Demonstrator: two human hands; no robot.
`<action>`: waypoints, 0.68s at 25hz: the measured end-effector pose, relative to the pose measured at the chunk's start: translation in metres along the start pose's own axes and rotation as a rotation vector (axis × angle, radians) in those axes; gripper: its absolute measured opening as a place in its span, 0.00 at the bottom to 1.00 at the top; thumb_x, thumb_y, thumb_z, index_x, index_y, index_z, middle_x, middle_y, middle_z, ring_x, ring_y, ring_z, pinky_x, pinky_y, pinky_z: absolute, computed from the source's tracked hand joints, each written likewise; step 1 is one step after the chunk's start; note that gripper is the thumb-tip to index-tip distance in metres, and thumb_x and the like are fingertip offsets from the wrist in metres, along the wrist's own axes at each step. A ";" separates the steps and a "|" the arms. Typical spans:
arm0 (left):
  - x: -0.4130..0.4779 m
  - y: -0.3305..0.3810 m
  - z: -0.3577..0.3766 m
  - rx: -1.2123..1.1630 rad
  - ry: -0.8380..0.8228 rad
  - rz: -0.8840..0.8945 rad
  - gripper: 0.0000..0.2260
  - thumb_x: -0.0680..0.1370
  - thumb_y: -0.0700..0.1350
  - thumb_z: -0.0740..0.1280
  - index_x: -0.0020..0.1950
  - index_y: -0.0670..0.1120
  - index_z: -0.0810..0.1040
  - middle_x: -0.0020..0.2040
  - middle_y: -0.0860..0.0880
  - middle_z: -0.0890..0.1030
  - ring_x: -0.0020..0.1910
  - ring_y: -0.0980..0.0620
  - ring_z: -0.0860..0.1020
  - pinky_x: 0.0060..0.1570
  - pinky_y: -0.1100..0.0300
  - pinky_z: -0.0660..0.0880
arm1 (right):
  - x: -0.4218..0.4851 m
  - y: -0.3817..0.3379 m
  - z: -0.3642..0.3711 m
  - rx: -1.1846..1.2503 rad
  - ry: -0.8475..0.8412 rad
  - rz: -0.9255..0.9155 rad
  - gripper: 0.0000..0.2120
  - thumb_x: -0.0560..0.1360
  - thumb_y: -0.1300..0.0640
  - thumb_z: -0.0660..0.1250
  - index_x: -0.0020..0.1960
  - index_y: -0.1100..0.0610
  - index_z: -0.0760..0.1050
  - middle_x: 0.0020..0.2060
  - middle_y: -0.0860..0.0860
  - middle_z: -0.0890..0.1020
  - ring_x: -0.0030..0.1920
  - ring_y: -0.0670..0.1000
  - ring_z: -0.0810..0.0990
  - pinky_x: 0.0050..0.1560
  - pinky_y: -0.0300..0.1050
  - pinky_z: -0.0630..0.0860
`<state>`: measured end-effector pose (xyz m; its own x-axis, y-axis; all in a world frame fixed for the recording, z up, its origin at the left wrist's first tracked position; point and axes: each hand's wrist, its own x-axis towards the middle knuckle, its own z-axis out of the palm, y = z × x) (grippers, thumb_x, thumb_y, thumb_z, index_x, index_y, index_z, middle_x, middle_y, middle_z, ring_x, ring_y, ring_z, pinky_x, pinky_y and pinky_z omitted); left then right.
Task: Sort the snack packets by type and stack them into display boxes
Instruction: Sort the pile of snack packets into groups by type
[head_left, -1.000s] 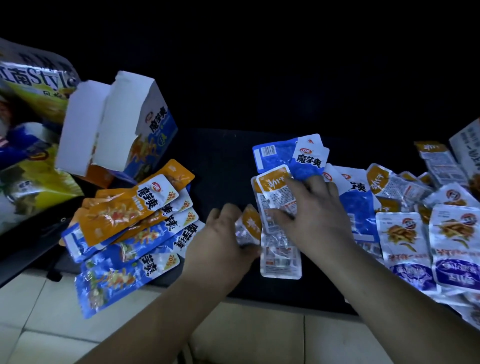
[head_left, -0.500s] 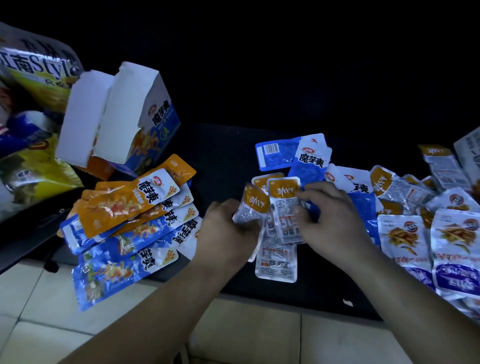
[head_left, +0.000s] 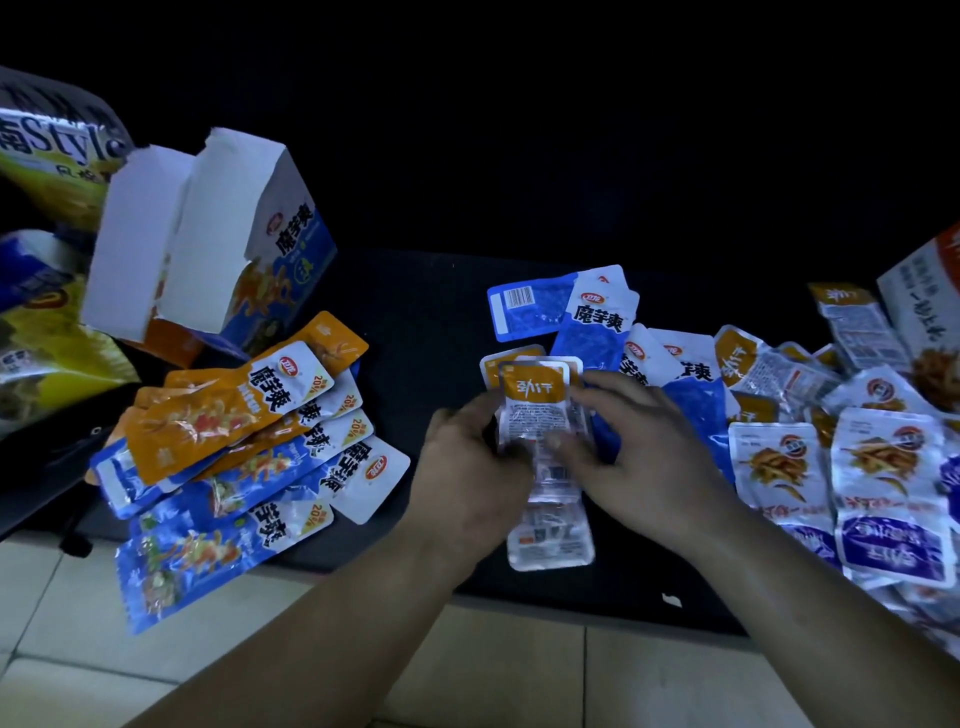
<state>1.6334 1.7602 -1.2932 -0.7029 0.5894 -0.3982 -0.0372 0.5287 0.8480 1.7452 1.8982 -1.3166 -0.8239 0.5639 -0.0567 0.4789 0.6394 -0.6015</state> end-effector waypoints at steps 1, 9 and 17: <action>0.002 0.002 0.002 -0.067 -0.008 -0.014 0.25 0.77 0.38 0.63 0.64 0.66 0.80 0.54 0.51 0.86 0.45 0.49 0.85 0.46 0.47 0.85 | -0.001 0.000 0.002 -0.034 0.005 -0.016 0.26 0.76 0.42 0.71 0.73 0.47 0.74 0.72 0.41 0.72 0.70 0.49 0.67 0.64 0.42 0.62; 0.009 -0.002 0.000 -0.561 0.073 -0.264 0.15 0.80 0.38 0.71 0.65 0.47 0.79 0.54 0.47 0.87 0.54 0.44 0.86 0.59 0.41 0.81 | -0.003 0.003 0.006 0.006 0.043 -0.008 0.36 0.74 0.46 0.76 0.78 0.49 0.67 0.71 0.44 0.74 0.69 0.50 0.69 0.64 0.44 0.63; 0.002 0.009 -0.008 -0.363 0.134 -0.014 0.09 0.83 0.36 0.66 0.56 0.46 0.83 0.48 0.52 0.88 0.46 0.53 0.87 0.38 0.65 0.81 | -0.008 -0.006 -0.013 0.233 0.017 0.051 0.27 0.77 0.49 0.72 0.74 0.45 0.72 0.69 0.38 0.71 0.67 0.44 0.73 0.65 0.49 0.76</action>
<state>1.6259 1.7612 -1.2831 -0.7861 0.4859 -0.3820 -0.2800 0.2710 0.9209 1.7529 1.8963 -1.3025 -0.7945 0.6020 -0.0796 0.4352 0.4731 -0.7660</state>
